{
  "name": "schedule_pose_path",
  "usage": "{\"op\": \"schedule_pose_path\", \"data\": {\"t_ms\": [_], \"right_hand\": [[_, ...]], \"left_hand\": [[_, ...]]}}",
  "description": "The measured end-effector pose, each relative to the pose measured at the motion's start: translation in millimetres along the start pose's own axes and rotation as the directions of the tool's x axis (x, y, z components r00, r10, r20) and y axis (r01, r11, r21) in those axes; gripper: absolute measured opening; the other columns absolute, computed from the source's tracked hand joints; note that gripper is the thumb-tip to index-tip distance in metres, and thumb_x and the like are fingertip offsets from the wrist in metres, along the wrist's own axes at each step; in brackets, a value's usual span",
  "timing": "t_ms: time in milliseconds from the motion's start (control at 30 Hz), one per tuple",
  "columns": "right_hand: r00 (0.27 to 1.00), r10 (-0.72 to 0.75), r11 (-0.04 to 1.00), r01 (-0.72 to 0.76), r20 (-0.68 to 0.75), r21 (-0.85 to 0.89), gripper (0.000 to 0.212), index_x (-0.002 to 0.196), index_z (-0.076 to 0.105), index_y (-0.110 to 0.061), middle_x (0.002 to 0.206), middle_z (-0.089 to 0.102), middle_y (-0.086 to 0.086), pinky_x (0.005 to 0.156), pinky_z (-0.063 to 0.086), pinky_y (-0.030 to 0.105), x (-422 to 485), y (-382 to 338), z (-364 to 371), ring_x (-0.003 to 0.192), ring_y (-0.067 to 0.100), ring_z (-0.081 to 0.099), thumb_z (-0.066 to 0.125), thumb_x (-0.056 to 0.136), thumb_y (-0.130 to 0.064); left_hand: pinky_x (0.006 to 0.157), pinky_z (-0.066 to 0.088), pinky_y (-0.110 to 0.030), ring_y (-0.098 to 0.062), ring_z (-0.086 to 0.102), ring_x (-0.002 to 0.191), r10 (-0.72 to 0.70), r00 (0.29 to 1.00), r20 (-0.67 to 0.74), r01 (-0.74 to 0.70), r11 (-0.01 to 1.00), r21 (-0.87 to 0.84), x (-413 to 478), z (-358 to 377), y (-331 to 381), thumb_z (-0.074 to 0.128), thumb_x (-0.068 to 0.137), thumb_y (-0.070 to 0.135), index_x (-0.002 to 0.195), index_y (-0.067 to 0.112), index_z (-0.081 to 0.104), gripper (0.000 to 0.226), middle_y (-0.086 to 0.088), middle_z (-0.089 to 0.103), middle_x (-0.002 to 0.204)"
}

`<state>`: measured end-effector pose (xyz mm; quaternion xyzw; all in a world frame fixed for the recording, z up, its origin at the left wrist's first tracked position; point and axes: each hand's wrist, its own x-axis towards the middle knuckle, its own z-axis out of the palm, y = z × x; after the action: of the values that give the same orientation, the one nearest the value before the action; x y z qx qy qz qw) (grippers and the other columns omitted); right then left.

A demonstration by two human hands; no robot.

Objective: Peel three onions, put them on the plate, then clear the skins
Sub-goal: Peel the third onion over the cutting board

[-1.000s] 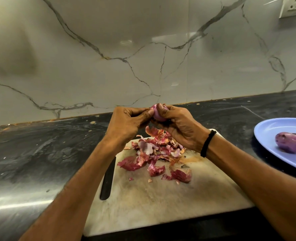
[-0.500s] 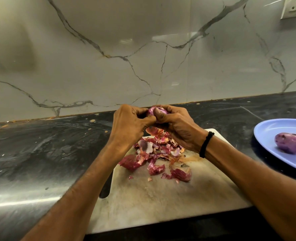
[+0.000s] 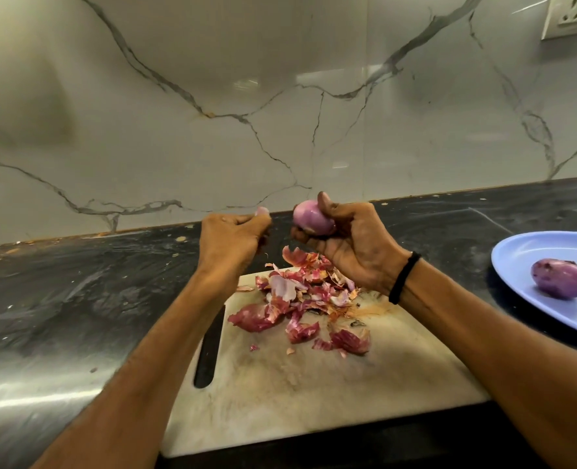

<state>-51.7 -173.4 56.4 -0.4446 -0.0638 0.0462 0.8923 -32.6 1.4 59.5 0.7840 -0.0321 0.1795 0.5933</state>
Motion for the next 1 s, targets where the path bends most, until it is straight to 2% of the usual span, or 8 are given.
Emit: {"op": "schedule_pose_path", "data": {"t_ms": [167,267,400,467,533,667,867,1000], "right_hand": [[0.999,0.021,0.994,-0.018,-0.025,0.108,0.043,0.124,0.048,0.001,0.118,0.052,0.026,0.088,0.057,0.042,1,-4,-2,0.089,0.039,0.067,0.057,0.095,-0.028],[0.999,0.03,0.994,-0.028,-0.014,0.106,0.043,0.125,0.048,0.001,0.119,0.052,0.026,0.087,0.057,0.042,1,-3,-1,0.094,0.042,0.066,0.056,0.096,-0.029],[0.999,0.011,0.991,-0.006,-0.032,0.136,0.043,0.125,0.047,0.0,0.127,0.047,0.028,0.087,0.057,0.047,4,-2,0,0.108,0.042,0.061,0.058,0.096,-0.029],[0.999,-0.013,0.987,0.02,-0.042,0.158,0.047,0.126,0.047,0.0,0.126,0.049,0.028,0.087,0.057,0.048,6,-3,0,0.111,0.043,0.061,0.06,0.094,-0.033],[0.998,-0.024,0.986,0.032,-0.052,0.163,0.054,0.129,0.046,0.0,0.124,0.052,0.029,0.086,0.057,0.048,7,-4,0,0.108,0.042,0.064,0.061,0.092,-0.037],[1.0,0.002,0.99,0.0,-0.017,0.142,0.063,0.132,0.045,0.002,0.123,0.059,0.03,0.087,0.056,0.048,9,-1,2,0.107,0.038,0.065,0.061,0.09,-0.042],[0.999,0.034,0.991,-0.035,0.017,0.126,0.068,0.135,0.044,0.003,0.126,0.057,0.031,0.093,0.052,0.051,9,4,3,0.106,0.038,0.066,0.06,0.09,-0.046],[0.999,0.03,0.992,-0.032,0.014,0.123,0.067,0.134,0.045,0.002,0.125,0.058,0.028,0.084,0.058,0.046,8,7,3,0.099,0.035,0.069,0.061,0.089,-0.045]], "left_hand": [[0.061,0.047,-0.023,-0.007,0.062,0.072,-0.165,0.929,0.33,-0.018,0.873,0.487,0,-10,3,0.073,0.09,0.034,0.092,0.019,0.079,0.016,0.003,0.074,0.085],[0.066,0.048,-0.019,-0.003,0.066,0.079,-0.199,0.875,0.441,-0.072,0.847,0.527,-6,-5,3,0.075,0.088,0.024,0.106,0.018,0.077,0.019,0.006,0.074,0.094],[0.059,0.052,-0.013,0.005,0.065,0.067,0.111,0.94,0.323,-0.204,0.941,0.269,-9,0,6,0.076,0.087,0.021,0.111,0.019,0.077,0.024,0.007,0.076,0.091],[0.07,0.056,-0.012,0.009,0.068,0.081,0.278,0.938,0.207,-0.314,0.935,0.168,-8,2,8,0.077,0.087,0.02,0.115,0.019,0.076,0.029,0.006,0.077,0.103],[0.079,0.057,-0.013,0.008,0.068,0.092,0.398,0.908,0.128,-0.413,0.903,0.117,-10,5,9,0.079,0.086,0.02,0.116,0.017,0.074,0.031,0.007,0.074,0.11],[0.078,0.052,-0.007,0.0,0.068,0.089,0.624,0.779,0.06,-0.622,0.757,0.2,-13,13,5,0.079,0.086,0.018,0.114,0.011,0.075,0.03,-0.001,0.074,0.106],[0.082,0.054,-0.011,-0.015,0.068,0.084,0.775,0.629,0.065,-0.744,0.576,0.337,-12,15,-2,0.076,0.087,0.01,0.11,0.001,0.075,0.024,-0.014,0.073,0.098],[0.079,0.052,-0.007,-0.012,0.068,0.082,0.715,0.696,0.06,-0.695,0.651,0.307,-15,18,-2,0.075,0.089,0.012,0.107,0.003,0.076,0.02,-0.01,0.074,0.097]]}}
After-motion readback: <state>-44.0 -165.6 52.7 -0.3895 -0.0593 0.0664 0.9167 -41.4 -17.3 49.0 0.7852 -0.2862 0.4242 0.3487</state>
